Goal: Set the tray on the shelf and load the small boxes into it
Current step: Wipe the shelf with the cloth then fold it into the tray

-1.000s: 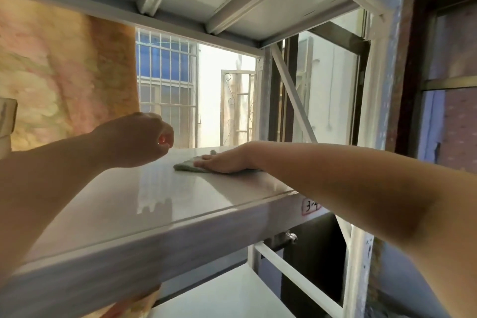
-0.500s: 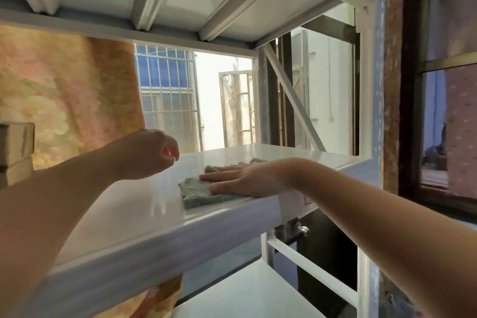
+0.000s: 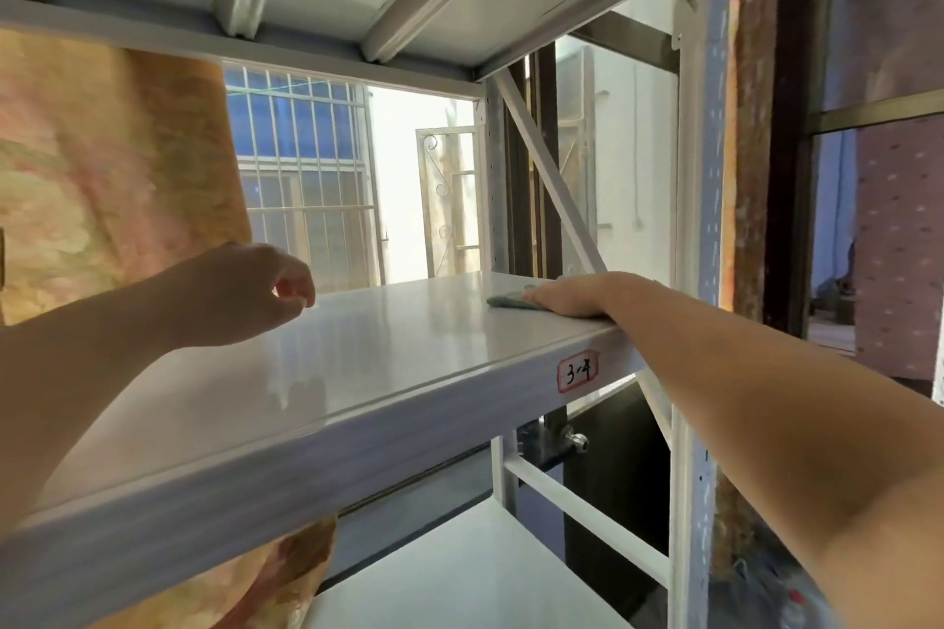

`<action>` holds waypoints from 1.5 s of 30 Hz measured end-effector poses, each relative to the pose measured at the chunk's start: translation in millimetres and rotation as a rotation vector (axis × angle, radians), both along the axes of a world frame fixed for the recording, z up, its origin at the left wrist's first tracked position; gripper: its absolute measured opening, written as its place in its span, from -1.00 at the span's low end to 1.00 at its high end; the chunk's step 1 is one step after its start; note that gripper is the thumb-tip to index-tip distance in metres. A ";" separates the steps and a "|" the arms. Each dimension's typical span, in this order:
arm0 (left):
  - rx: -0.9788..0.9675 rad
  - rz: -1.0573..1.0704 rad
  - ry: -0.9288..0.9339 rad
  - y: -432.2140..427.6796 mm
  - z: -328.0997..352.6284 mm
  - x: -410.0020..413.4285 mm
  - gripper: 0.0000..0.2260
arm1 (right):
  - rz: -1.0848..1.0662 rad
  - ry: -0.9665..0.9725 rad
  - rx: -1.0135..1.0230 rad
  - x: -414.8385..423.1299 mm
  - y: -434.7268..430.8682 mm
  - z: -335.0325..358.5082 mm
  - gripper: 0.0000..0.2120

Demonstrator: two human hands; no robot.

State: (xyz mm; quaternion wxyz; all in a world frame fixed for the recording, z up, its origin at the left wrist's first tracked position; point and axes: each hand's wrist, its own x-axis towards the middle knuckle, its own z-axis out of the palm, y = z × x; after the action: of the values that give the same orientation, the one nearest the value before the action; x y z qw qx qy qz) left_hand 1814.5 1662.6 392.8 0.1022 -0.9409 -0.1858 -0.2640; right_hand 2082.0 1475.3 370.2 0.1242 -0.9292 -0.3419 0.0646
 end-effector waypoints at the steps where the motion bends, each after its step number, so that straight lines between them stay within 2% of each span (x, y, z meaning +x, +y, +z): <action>1: 0.004 0.006 -0.003 0.0 -0.8 0.7 -0.87 | -0.004 -0.009 -0.009 2.7 2.1 0.4 -0.32; 6: 0.027 -0.006 -0.017 -3.7 -1.5 4.6 -0.86 | 0.021 0.060 -0.038 -5.4 -1.1 0.7 -0.32; 8: 0.029 -0.007 -0.024 -4.9 -0.7 5.5 -0.86 | 0.100 0.091 -0.054 -16.0 -0.2 0.7 -0.39; 16: -0.015 -0.020 -0.052 -8.7 4.4 3.9 -0.85 | 0.501 0.002 -0.089 -108.8 37.4 3.8 -0.44; 20: -0.033 0.041 -0.072 -3.6 7.1 -4.6 -0.84 | 0.706 -0.011 -0.099 -159.7 61.4 1.6 -0.45; 24: -0.095 0.023 -0.056 -5.2 8.3 -7.5 -0.83 | 0.812 0.000 -0.120 -175.8 77.4 5.4 -0.43; 27: -0.136 -0.002 -0.049 -8.8 8.3 -5.5 -0.84 | 0.760 0.090 -0.021 -160.7 75.8 16.4 -0.48; 28: -0.155 -0.003 -0.040 -8.3 8.5 -5.8 -0.85 | 0.724 0.079 0.071 -153.7 74.6 19.9 -0.51; 30: -0.233 -0.002 0.001 -5.7 9.4 -7.7 -0.87 | 0.607 -0.062 0.173 -137.7 72.7 26.1 -0.57; 32: -0.287 0.007 0.077 -2.4 9.3 -9.2 -0.88 | 0.469 -0.216 0.104 -117.6 73.2 29.7 -0.58; 33: -0.295 0.019 0.124 -1.4 8.9 -9.4 -0.86 | 0.412 -0.228 0.034 -108.5 73.2 31.2 -0.57; 36: -0.326 0.095 0.258 0.5 6.9 -9.6 -0.78 | 0.309 -0.063 -0.058 -90.8 69.0 33.1 -0.51; 40: -0.401 0.170 0.334 1.1 5.3 -9.8 -0.69 | 0.250 0.026 0.009 -84.1 70.3 37.3 -0.54; 43: -0.506 0.227 0.327 2.9 8.2 -10.7 -0.70 | 0.205 0.133 0.013 -82.0 74.3 41.5 -0.66; 45: -0.485 0.311 0.381 4.9 11.4 -13.2 -0.67 | 0.186 0.175 0.000 -84.7 76.7 43.9 -0.83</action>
State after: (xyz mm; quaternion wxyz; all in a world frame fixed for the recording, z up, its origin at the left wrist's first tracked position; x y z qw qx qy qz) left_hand 1801.3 1667.5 404.2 -0.0527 -0.9305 -0.3621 -0.0131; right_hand 1997.4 1552.0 414.0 0.1468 -0.8845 -0.4143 0.1565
